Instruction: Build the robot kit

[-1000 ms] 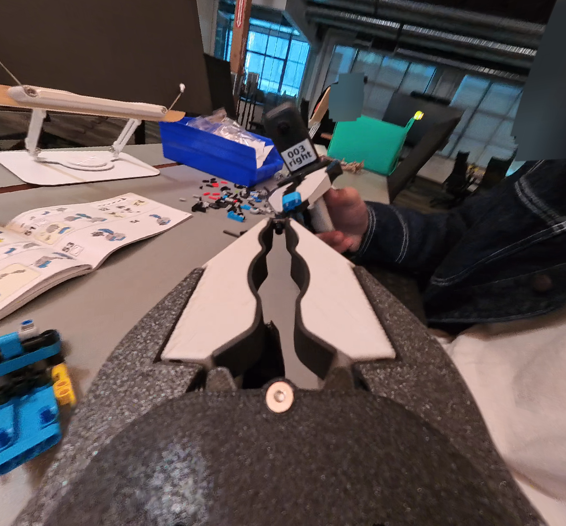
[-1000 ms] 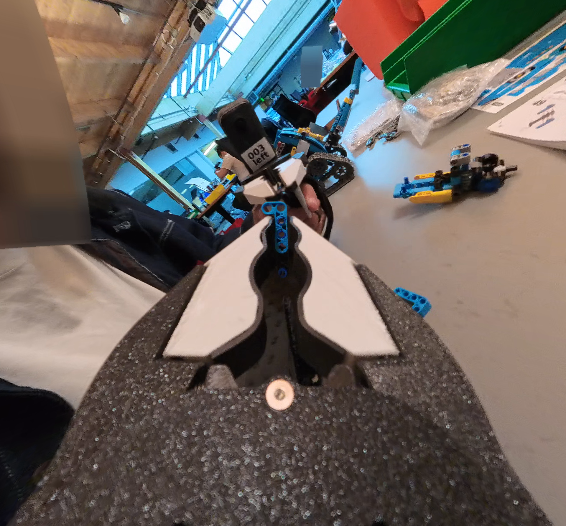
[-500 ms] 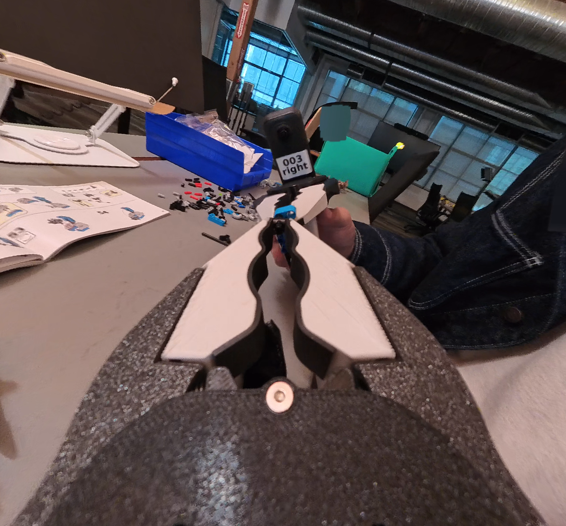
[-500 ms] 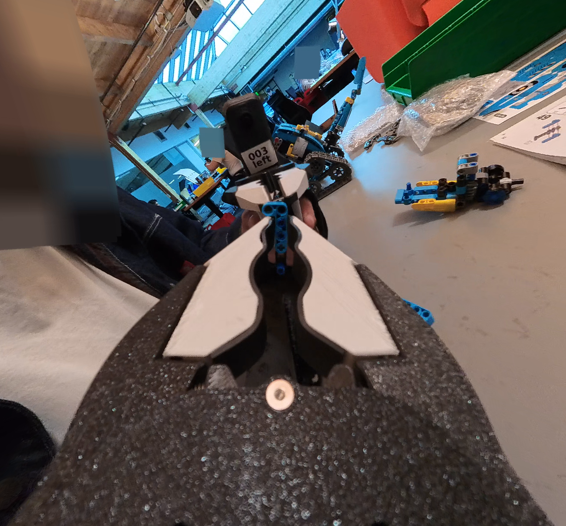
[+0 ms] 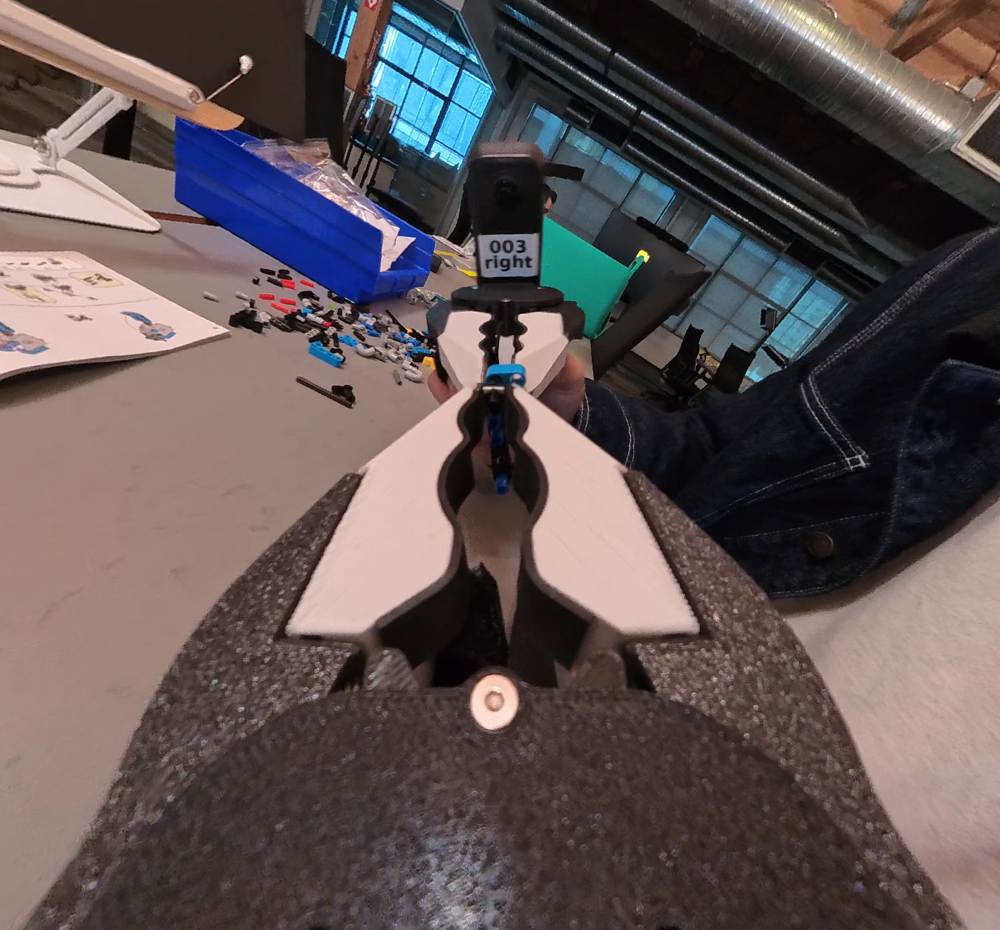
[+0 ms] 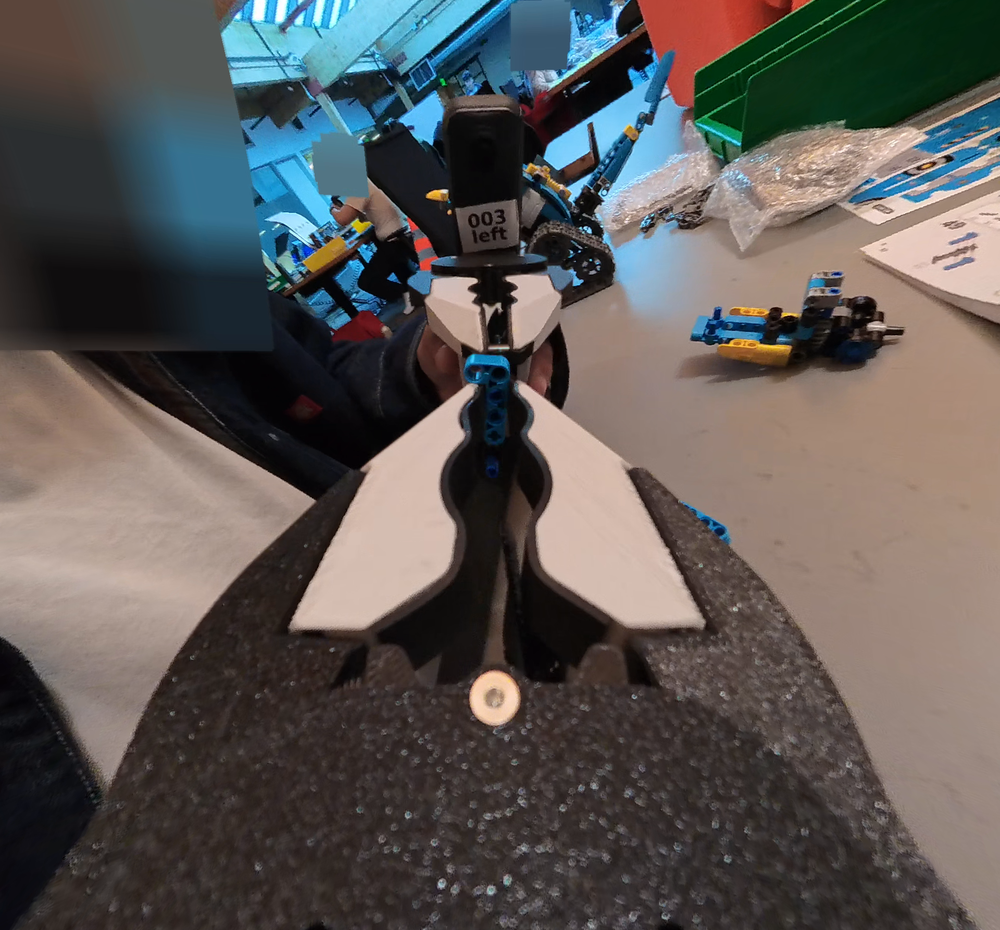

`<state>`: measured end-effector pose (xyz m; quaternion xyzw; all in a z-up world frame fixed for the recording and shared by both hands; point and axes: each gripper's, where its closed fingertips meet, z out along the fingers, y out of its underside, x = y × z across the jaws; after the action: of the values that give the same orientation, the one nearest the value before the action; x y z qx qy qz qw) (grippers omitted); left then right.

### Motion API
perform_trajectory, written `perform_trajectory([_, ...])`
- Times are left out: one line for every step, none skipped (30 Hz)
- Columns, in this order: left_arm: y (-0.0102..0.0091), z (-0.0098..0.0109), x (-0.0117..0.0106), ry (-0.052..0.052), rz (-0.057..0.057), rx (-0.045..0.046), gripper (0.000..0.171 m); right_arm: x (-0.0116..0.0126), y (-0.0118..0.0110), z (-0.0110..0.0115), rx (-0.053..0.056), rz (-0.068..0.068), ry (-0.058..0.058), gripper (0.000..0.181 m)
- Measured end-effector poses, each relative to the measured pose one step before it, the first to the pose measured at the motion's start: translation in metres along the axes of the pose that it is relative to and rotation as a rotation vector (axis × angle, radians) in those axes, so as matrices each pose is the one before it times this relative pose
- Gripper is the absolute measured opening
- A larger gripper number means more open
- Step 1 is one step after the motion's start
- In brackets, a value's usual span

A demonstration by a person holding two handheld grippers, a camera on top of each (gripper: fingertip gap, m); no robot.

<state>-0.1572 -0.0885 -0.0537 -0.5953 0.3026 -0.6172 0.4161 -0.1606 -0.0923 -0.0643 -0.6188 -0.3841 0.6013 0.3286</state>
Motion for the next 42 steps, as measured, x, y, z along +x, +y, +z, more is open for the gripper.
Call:
perform_trajectory([0.00017,0.00021,-0.00118,-0.0027,-0.0104,0.00106,0.007,0.00217,-0.00004,-0.00019,-0.001,-0.0125,0.0189,0.006])
perform_trajectory([-0.00102,-0.00007,0.00131,0.0088,-0.0012,0.00368,0.007,-0.00111,-0.00104,0.00024,0.0078,0.0001,-0.0031,0.006])
perform_trajectory([-0.00076,-0.00004,0.00006,0.0006,-0.003,0.00487,0.007,-0.00144,-0.002,0.00018,0.0155,0.0014,-0.0051,0.006])
perform_trajectory([0.00126,0.00005,-0.00295,-0.0196,0.0032,-0.00676,0.007,0.00306,0.00022,0.00006,-0.0023,-0.0265,0.0339,0.006])
perform_trajectory([0.00143,0.00031,-0.00076,-0.0053,0.001,-0.00766,0.007,0.00288,0.00209,-0.00007,-0.0175,-0.0636,0.0446,0.005])
perform_trajectory([0.00025,0.00028,0.00037,0.0029,-0.0015,-0.00205,0.007,-0.00044,-0.00008,-0.00057,-0.0093,-0.0369,0.0189,0.005])
perform_trajectory([0.00088,0.00026,-0.00118,-0.0032,-0.0079,-0.00613,0.007,0.00092,0.00038,-0.00011,-0.0069,-0.0297,0.0209,0.006])
perform_trajectory([0.00139,-0.00001,-0.0007,0.0106,-0.0254,-0.00732,0.006,0.00131,0.00256,0.00028,-0.0152,-0.0368,0.0234,0.006])
perform_trajectory([0.00086,0.00021,-0.00031,0.0106,-0.0222,-0.00474,0.006,0.00002,0.00144,-0.00012,-0.0135,-0.0129,0.0064,0.007])
perform_trajectory([0.00024,0.00046,0.00028,0.0077,-0.0108,-0.00333,0.006,-0.00003,0.00048,-0.00045,-0.0031,0.0067,-0.0068,0.007])
perform_trajectory([0.0003,0.00013,0.00081,0.0152,-0.0191,-0.00179,0.006,-0.00139,-0.0003,-0.00025,0.0067,0.0276,-0.0245,0.007])
perform_trajectory([0.00179,0.00017,-0.00122,0.0048,-0.0232,-0.01042,0.006,-0.00032,0.00202,0.00023,-0.0095,0.0225,-0.0151,0.007])
perform_trajectory([0.00215,0.00049,-0.00195,-0.0045,-0.0129,-0.01256,0.006,0.00163,0.00391,0.00005,-0.0235,0.0037,0.0024,0.007])
perform_trajectory([0.00073,0.00075,0.00142,0.0024,0.0125,-0.00647,0.006,-0.00095,0.00155,-0.00056,-0.01,0.0278,-0.0232,0.007])
perform_trajectory([0.00035,0.0008,0.00207,-0.003,0.0277,-0.00562,0.006,-0.00422,-0.00025,-0.00099,0.0033,0.063,-0.0584,0.006])
perform_trajectory([0.00311,0.00071,-0.00268,-0.031,0.0317,-0.02272,0.005,0.00059,0.00261,-0.00026,-0.0073,0.0651,-0.0341,0.007])
perform_trajectory([0.0049,0.0006,-0.00385,-0.0338,0.0366,-0.0374,0.006,0.00438,0.00643,0.00032,-0.0322,0.0248,0.008,0.007])
perform_trajectory([0.00271,0.00084,-0.00173,-0.0233,0.0391,-0.0243,0.006,0.00314,0.00389,0.00003,-0.0222,-0.017,0.0249,0.006])
perform_trajectory([0.00145,0.00098,-0.00171,-0.0261,0.0417,-0.0156,0.006,0.00158,0.0007,-0.00081,-0.0073,-0.0187,0.0206,0.007])
perform_trajectory([0.00383,0.00117,-0.00334,-0.0347,0.0434,-0.0278,0.006,0.00405,0.00222,-0.00011,-0.0144,-0.0084,0.0266,0.007])
perform_trajectory([0.00494,0.0009,-0.00226,-0.0219,0.0371,-0.03107,0.006,0.00385,0.00514,0.00116,-0.0265,-0.0051,0.0206,0.007])
perform_trajectory([0.0006,-0.00037,0.00211,0.0154,0.0031,-0.00206,0.006,-0.00109,0.0026,0.00082,-0.0055,0.0046,-0.012,0.007])
perform_trajectory([-0.00219,-0.00106,0.0038,0.0283,-0.0062,0.01378,0.006,-0.00519,-0.00234,-0.00081,0.0188,0.0177,-0.0383,0.007])
perform_trajectory([-0.001,-0.00091,0.00232,0.0188,-0.0032,0.00284,0.006,-0.00358,-0.00122,0.00009,0.008,0.0058,-0.0237,0.006])
perform_trajectory([0.00016,-0.00062,0.0007,0.0108,-0.0075,0.00021,0.006,-0.00098,0.00099,0.00091,-0.0092,-0.0002,-0.0056,0.006])
perform_trajectory([-0.00085,-0.00043,0.00076,0.0099,-0.0079,0.00643,0.006,-0.0008,-0.00048,0.00023,0.0003,0.0062,-0.0085,0.006])
perform_trajectory([-0.0013,-0.00036,0.0005,0.0019,0.0022,0.00721,0.006,-0.00125,-0.00169,-0.00016,0.0104,0.0064,-0.0098,0.006])
perform_trajectory([-0.00022,0.0,-0.00074,-0.0073,0.0041,0.00094,0.006,0.0004,-0.00156,-0.00027,0.006,0.0012,0.0029,0.006])
perform_trajectory([0.00087,0.00039,-0.00166,-0.0072,-0.0059,-0.0036,0.006,0.00269,0.00042,-0.00025,-0.0059,-0.0128,0.0201,0.007])
perform_trajectory([0.00118,0.00055,-0.00172,-0.0056,-0.0084,-0.00516,0.007,0.00286,0.00105,-0.00022,-0.0096,-0.0206,0.0231,0.008])
perform_trajectory([0.00037,0.00033,-0.0004,0.001,-0.004,-0.00251,0.007,0.00185,0.00088,-0.00013,-0.0076,-0.0105,0.0149,0.009])
perform_trajectory([-0.00021,0.00009,-0.00006,-0.0001,-0.0007,0.0012,0.007,0.00063,-0.00018,-0.00012,0.0033,0.0014,0.006,0.011])
perform_trajectory([0.00025,0.00005,-0.00024,-0.0025,0.0006,-0.00064,0.007,-0.00023,-0.00007,-0.00013,0.004,-0.0009,-0.0005,0.01])
perform_trajectory([0.00025,0.00002,-0.00065,-0.004,0.0008,-0.00121,0.007,0.00244,0.00009,-0.00064,0.0022,-0.0103,0.0176,0.011])
perform_trajectory([-0.00022,-0.00009,-0.00002,0.0001,-0.0012,0.0014,0.007,0.00364,-0.00101,-0.00142,0.0088,-0.0112,0.0267,0.011])
perform_trajectory([-0.00001,-0.00004,0.00021,0.0022,-0.0006,0.00052,0.007,0.00203,-0.00196,-0.00143,0.0129,-0.0021,0.0128,0.011])
perform_trajectory([0.00064,0.00047,0.0002,0.0,0.0024,-0.00412,0.007,-0.0004,-0.00221,-0.00112,0.0124,0.016,-0.0083,0.008])
perform_trajectory([0.00035,0.00038,0.00045,0.0012,0.0027,-0.00232,0.007,-0.00126,-0.00021,-0.00037,0.0,0.0249,-0.0176,0.008])
perform_trajectory([0.00023,0.00015,-0.0004,-0.0031,0.0007,-0.00078,0.007,0.00016,0.00127,0.00035,-0.0064,0.0144,-0.0079,0.008])
perform_trajectory([0.0002,0.00032,-0.00013,-0.0001,-0.0008,-0.00155,0.007,-0.00009,0.00158,0.00099,-0.0062,0.003,-0.0016,0.008])
perform_trajectory([0.00038,0.00021,0.00039,0.0017,0.0012,-0.00237,0.007,-0.00055,0.00093,0.00131,-0.0033,-0.0072,0.0023,0.008])
perform_trajectory([0.00047,0.00028,-0.00025,-0.0032,0.0032,-0.00252,0.007,0.00018,0.00054,0.00144,-0.0008,-0.0101,0.0087,0.009])
